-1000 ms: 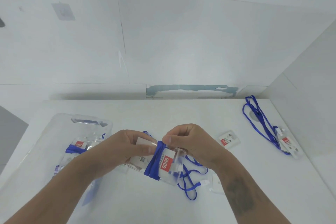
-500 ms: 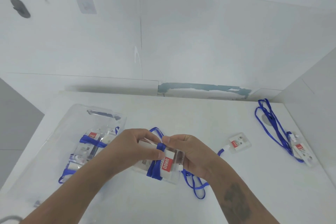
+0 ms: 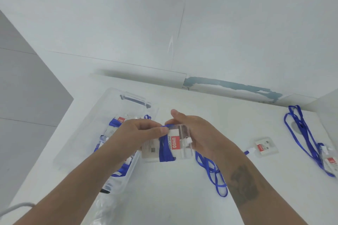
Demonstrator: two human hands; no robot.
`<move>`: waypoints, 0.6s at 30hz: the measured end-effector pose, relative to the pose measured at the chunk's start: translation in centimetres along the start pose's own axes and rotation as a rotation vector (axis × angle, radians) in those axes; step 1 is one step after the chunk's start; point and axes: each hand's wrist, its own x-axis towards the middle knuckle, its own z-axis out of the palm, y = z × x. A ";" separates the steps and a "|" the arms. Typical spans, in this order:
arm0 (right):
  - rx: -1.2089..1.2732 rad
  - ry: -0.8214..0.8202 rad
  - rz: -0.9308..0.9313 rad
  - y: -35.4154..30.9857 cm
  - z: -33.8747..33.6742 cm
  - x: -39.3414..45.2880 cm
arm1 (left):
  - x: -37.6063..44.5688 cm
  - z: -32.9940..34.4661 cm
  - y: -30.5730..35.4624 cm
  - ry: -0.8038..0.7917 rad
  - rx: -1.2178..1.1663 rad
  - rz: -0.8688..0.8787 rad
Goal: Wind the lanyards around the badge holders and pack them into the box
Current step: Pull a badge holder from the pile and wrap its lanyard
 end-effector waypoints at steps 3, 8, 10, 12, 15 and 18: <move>0.009 0.002 -0.007 0.0 1.6 1.8 | 0.4 -2.1 -0.9 0.121 -0.119 -0.018; -0.343 -0.018 -0.081 -1.8 4.8 5.1 | 1.5 -5.8 -2.3 0.255 -0.184 -0.046; -0.513 -0.032 -0.103 -2.7 5.6 6.3 | 2.0 -7.0 -2.9 0.267 -0.167 -0.038; -0.658 -0.054 -0.099 -3.5 6.4 7.5 | 2.4 -8.1 -3.3 0.289 -0.125 0.012; -0.787 -0.082 -0.084 -4.0 7.8 9.5 | 2.8 -9.7 -4.0 0.326 -0.057 0.069; -0.881 -0.086 -0.081 -4.2 8.6 11.1 | 3.5 -10.8 -4.9 0.352 0.059 0.077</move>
